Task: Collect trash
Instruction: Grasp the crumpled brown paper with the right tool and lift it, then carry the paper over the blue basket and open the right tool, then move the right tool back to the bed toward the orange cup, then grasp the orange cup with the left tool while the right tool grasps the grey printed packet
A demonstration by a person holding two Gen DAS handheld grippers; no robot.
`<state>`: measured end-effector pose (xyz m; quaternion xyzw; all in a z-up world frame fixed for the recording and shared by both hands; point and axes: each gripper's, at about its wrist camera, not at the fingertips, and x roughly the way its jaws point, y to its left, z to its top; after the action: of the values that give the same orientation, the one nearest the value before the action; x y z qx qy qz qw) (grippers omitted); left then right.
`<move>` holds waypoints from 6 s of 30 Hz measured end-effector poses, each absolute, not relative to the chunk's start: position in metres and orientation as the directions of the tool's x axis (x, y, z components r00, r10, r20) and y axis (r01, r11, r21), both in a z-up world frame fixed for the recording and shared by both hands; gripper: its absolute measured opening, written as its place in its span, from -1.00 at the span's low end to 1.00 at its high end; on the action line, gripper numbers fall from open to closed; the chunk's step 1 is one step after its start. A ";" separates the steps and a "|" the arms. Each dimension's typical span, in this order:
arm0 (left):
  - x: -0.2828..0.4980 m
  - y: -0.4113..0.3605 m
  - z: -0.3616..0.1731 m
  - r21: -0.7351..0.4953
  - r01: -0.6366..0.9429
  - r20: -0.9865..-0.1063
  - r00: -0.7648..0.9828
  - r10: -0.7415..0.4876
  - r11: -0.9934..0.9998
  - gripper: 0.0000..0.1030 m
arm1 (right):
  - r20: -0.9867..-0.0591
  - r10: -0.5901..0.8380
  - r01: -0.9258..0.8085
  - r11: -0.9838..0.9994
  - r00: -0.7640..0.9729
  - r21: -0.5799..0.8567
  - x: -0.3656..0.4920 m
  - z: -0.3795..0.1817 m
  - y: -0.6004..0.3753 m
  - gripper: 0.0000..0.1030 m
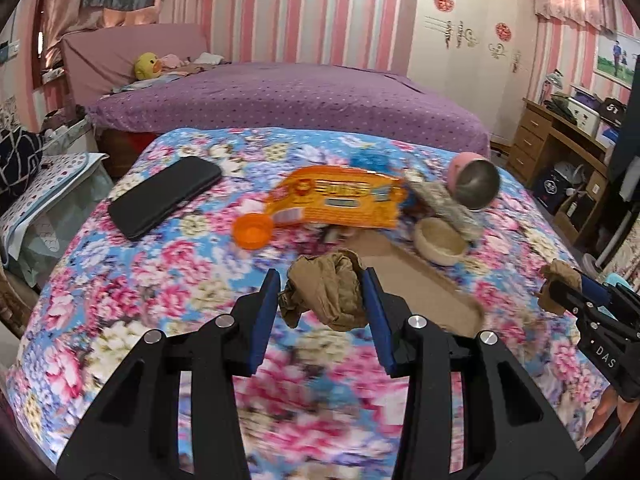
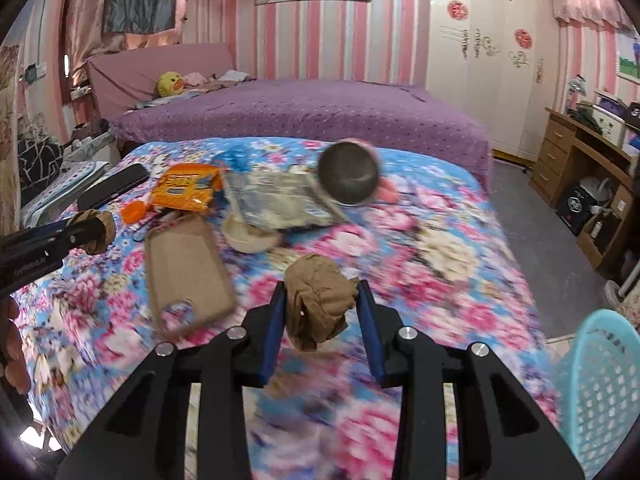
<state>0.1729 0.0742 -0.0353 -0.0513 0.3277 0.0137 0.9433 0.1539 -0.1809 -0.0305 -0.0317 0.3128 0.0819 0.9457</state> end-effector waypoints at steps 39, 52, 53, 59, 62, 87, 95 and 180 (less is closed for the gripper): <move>0.161 -0.088 -0.047 -0.075 0.060 -0.612 0.785 -0.094 0.995 -0.20 | -0.537 -0.005 0.013 1.000 0.843 0.011 0.117 -0.017 -0.362 -0.31; 0.152 -0.197 -0.036 -0.039 0.235 -0.559 0.801 -0.216 0.971 -0.20 | -0.515 -0.148 0.185 0.982 0.844 0.021 0.089 -0.019 -0.463 -0.31; 0.150 -0.208 -0.036 -0.032 0.253 -0.552 0.802 -0.228 0.967 -0.20 | -0.517 -0.160 0.200 0.980 0.841 0.022 0.086 -0.021 -0.473 -0.31; 0.142 -0.255 -0.037 -0.039 0.336 -0.545 0.782 -0.302 0.941 -0.20 | -0.539 -0.191 0.217 0.976 0.820 -0.016 0.076 -0.033 -0.505 -0.31; 0.137 -0.274 -0.039 -0.043 0.367 -0.542 0.773 -0.330 0.929 -0.20 | -0.550 -0.205 0.242 0.970 0.809 -0.005 0.067 -0.038 -0.521 -0.31; 0.135 -0.329 -0.042 -0.006 0.427 -0.556 0.750 -0.358 0.904 0.81 | -0.547 -0.233 0.317 0.946 0.804 0.063 0.054 -0.043 -0.550 -0.31; 0.149 -0.284 -0.034 -0.022 0.347 -0.546 0.781 -0.302 0.938 0.89 | -0.538 -0.212 0.287 0.956 0.816 0.058 0.061 -0.040 -0.534 -0.30; 0.230 0.177 -0.060 -0.118 -0.249 -0.670 0.734 0.108 0.961 0.89 | -0.644 -0.010 0.023 1.000 0.765 0.013 0.192 -0.054 -0.215 0.91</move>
<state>0.2301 0.1774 -0.0605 -0.1002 0.3517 0.0967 0.9257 0.1923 -0.2148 -0.0540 0.0100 0.3428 -0.0087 0.9393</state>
